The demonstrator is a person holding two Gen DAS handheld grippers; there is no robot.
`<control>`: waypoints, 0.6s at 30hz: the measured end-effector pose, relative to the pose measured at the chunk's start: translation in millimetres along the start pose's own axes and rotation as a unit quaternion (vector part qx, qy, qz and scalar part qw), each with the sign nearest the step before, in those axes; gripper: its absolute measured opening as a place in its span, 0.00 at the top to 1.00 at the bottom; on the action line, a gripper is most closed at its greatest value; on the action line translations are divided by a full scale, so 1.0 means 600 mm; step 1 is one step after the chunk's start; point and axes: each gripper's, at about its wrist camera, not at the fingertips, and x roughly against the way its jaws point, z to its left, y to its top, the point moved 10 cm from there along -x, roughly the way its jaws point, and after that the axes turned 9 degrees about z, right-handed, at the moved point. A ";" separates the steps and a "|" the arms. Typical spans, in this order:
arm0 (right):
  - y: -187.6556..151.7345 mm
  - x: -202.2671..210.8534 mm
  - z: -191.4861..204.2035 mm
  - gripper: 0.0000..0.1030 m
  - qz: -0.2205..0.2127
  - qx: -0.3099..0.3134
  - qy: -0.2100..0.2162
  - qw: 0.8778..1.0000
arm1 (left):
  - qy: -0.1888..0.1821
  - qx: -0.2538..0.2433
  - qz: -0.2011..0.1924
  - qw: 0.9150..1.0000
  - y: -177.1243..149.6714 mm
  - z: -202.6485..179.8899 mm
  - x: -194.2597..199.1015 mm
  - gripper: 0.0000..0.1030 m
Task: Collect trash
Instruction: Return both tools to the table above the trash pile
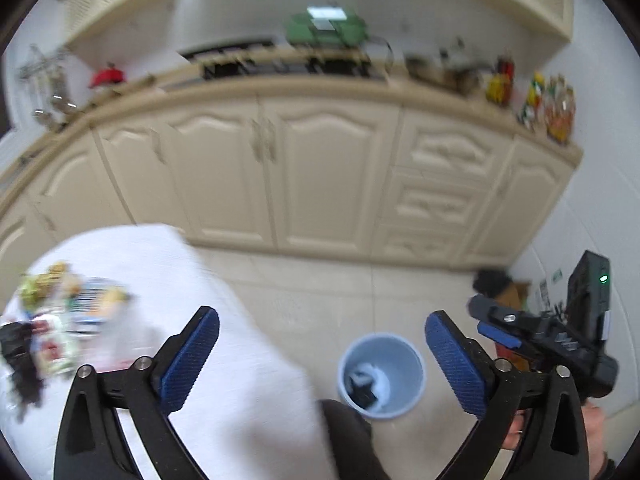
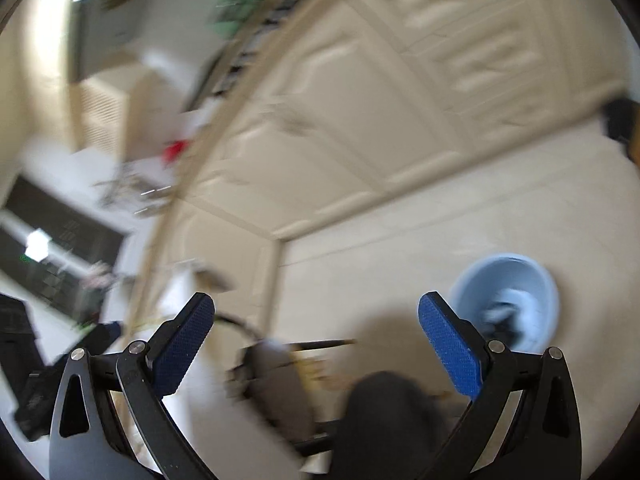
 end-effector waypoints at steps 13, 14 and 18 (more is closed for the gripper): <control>-0.139 -0.002 0.424 0.00 0.071 0.176 0.170 0.967 | 0.114 0.090 -0.127 0.981 -0.244 0.209 0.336 0.01; -0.155 -0.007 0.451 0.00 0.082 0.189 0.179 0.962 | 0.123 0.094 -0.132 0.979 -0.256 0.211 0.343 0.01; -0.209 -0.020 0.521 0.00 0.098 0.239 0.184 0.948 | 0.161 0.113 -0.149 0.969 -0.320 0.232 0.389 0.01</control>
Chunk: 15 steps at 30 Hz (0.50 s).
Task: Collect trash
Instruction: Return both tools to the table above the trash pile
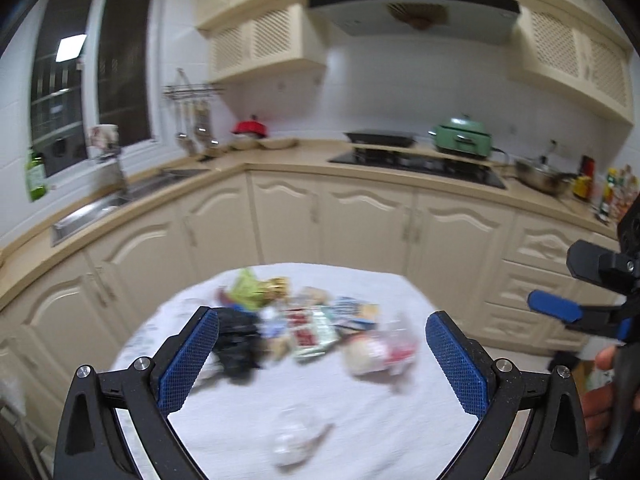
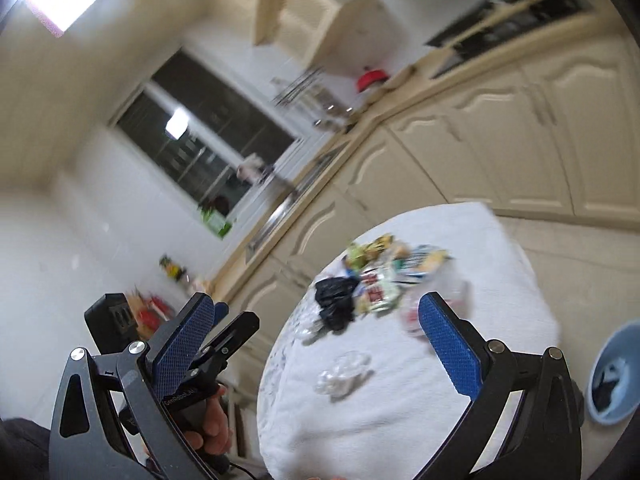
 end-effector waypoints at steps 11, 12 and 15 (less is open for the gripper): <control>-0.057 -0.145 0.009 0.00 0.070 0.160 -0.258 0.950 | 0.051 0.015 0.051 0.997 -0.111 0.034 -0.001 0.01; -0.062 -0.151 -0.007 0.00 0.074 0.165 -0.278 0.943 | 0.051 0.014 0.064 0.997 -0.123 0.032 -0.009 0.01; -0.077 -0.172 -0.065 0.00 0.096 0.165 -0.330 0.924 | 0.040 0.010 0.105 0.994 -0.159 0.016 -0.040 0.01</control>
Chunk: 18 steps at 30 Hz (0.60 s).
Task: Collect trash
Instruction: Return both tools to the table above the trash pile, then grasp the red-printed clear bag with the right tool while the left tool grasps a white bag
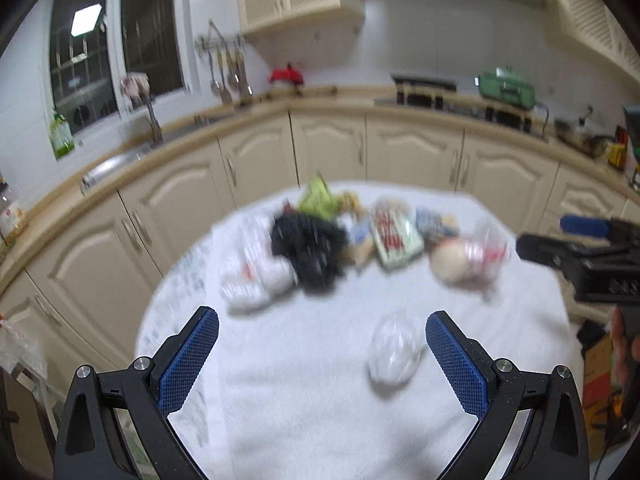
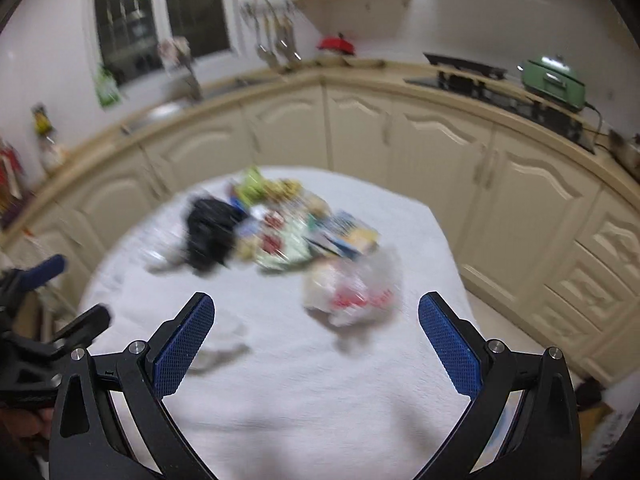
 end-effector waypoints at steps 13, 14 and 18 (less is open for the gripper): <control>0.009 -0.153 -0.064 0.01 0.082 -0.017 -0.023 0.996 | -0.052 -0.005 0.091 0.994 0.019 -0.074 -0.122 0.06; 0.012 -0.163 -0.064 0.01 0.086 -0.017 -0.019 0.996 | -0.060 -0.006 0.098 0.993 0.041 -0.071 -0.145 0.13; 0.023 -0.203 -0.062 0.11 0.106 -0.015 -0.001 0.994 | -0.090 -0.005 0.139 0.986 0.043 -0.079 -0.203 0.56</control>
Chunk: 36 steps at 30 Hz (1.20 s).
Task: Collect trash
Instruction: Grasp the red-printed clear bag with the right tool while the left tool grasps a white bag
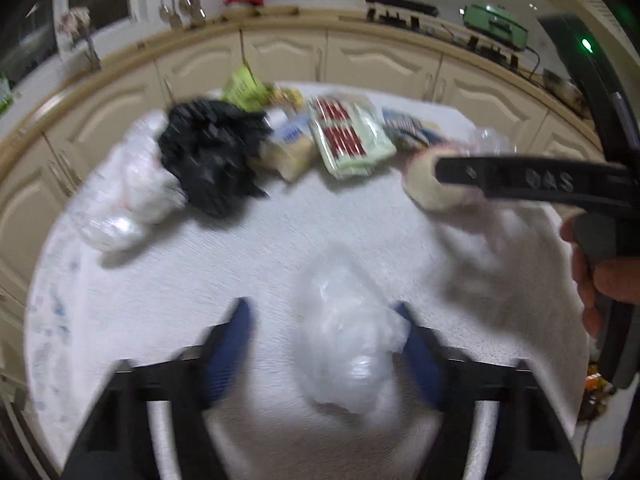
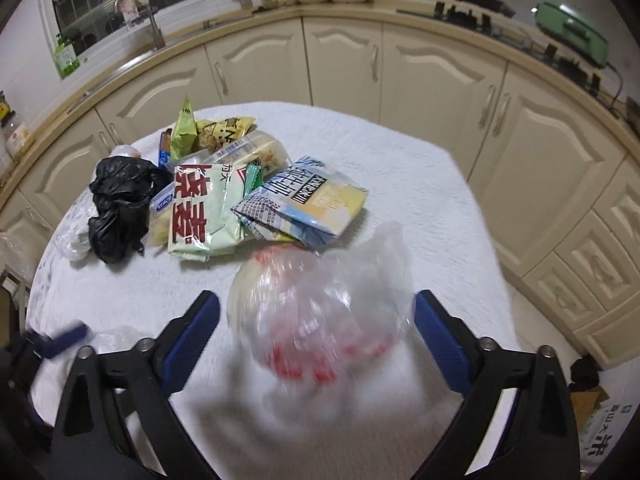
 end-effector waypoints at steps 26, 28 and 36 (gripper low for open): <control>-0.064 0.121 -0.067 0.41 -0.068 -0.034 0.083 0.994 | -0.002 -0.020 -0.067 0.998 0.113 -0.093 0.055 0.62; -0.070 0.145 -0.095 0.41 -0.081 -0.046 0.080 0.992 | -0.010 -0.035 -0.073 0.997 0.131 -0.125 0.059 0.62; -0.135 0.227 -0.262 0.41 -0.115 -0.125 0.033 0.985 | -0.061 -0.120 -0.091 0.987 0.191 -0.306 0.056 0.62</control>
